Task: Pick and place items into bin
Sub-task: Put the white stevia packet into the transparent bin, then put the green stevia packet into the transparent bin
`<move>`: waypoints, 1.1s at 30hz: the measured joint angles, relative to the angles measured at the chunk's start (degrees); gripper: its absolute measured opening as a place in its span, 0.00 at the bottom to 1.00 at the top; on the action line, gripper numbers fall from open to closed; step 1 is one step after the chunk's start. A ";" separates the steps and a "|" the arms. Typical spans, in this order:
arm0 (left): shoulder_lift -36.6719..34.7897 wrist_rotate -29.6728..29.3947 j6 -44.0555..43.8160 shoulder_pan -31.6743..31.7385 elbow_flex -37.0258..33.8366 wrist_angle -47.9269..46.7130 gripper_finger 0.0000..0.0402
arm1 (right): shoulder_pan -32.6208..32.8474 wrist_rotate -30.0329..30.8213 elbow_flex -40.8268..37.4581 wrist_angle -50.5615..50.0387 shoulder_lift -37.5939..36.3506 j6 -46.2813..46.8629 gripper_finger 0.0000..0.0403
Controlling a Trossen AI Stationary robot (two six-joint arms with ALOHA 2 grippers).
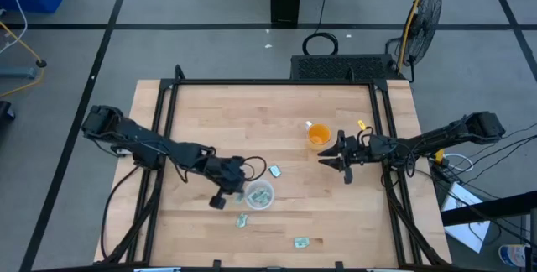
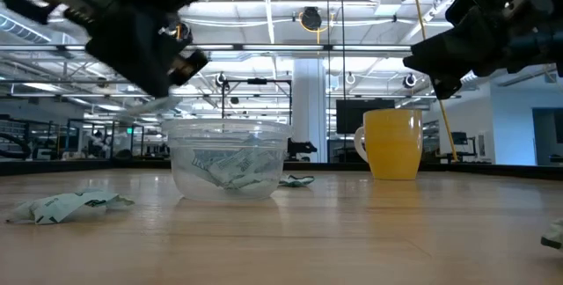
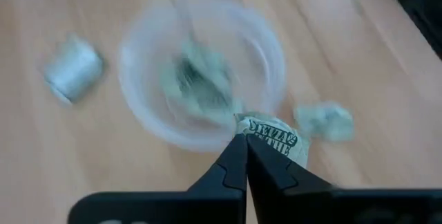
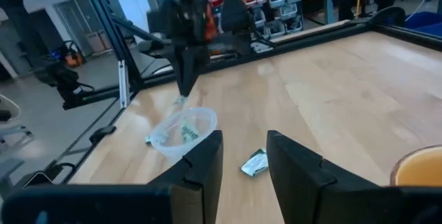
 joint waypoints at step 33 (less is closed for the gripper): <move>9.44 3.25 9.31 6.03 3.90 10.08 0.13 | -0.02 6.41 0.04 2.94 0.10 -13.61 0.26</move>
